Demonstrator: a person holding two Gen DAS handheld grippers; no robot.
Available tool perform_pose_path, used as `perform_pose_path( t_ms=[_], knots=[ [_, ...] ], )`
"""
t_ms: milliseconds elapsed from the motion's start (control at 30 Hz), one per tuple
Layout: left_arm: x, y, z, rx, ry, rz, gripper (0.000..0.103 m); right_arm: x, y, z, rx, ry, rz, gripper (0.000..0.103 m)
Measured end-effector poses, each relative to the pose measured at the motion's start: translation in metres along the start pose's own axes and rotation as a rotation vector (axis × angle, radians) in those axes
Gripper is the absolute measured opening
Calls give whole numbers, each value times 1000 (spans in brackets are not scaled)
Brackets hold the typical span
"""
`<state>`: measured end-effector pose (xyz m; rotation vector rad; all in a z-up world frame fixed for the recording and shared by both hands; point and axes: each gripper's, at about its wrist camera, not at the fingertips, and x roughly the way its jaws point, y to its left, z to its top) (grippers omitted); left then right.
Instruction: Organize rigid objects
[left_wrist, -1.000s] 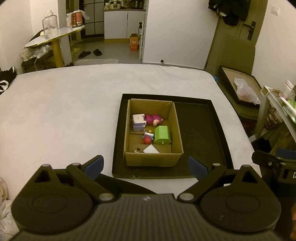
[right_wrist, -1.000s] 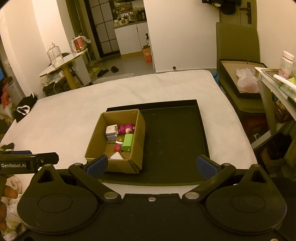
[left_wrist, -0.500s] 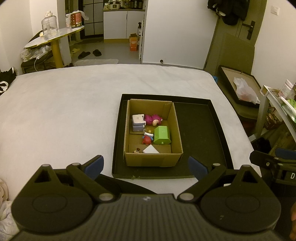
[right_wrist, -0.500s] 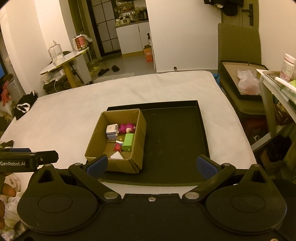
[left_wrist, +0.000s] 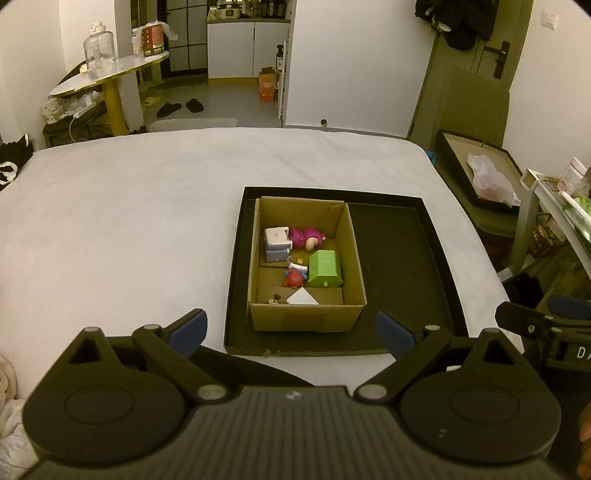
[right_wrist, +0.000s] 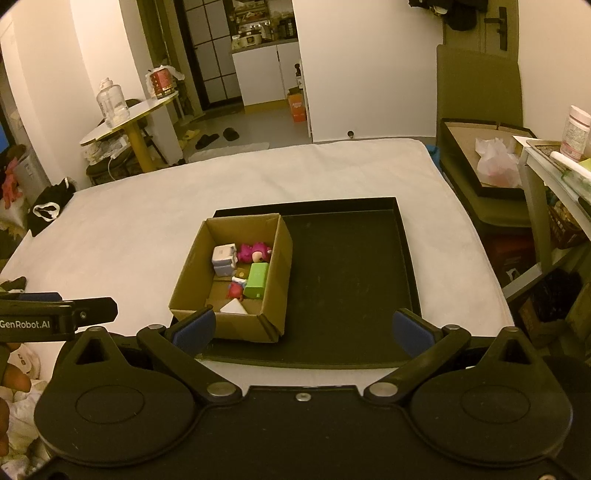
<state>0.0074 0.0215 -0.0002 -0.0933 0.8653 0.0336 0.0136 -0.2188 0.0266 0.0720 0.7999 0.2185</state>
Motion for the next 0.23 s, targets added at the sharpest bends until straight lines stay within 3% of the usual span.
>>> perform_pose_path(
  t_ms=[233],
  knots=[
    [4,2,-1,-5,13,-7,97,3,1,-1,-2,6,-1,103]
  ],
)
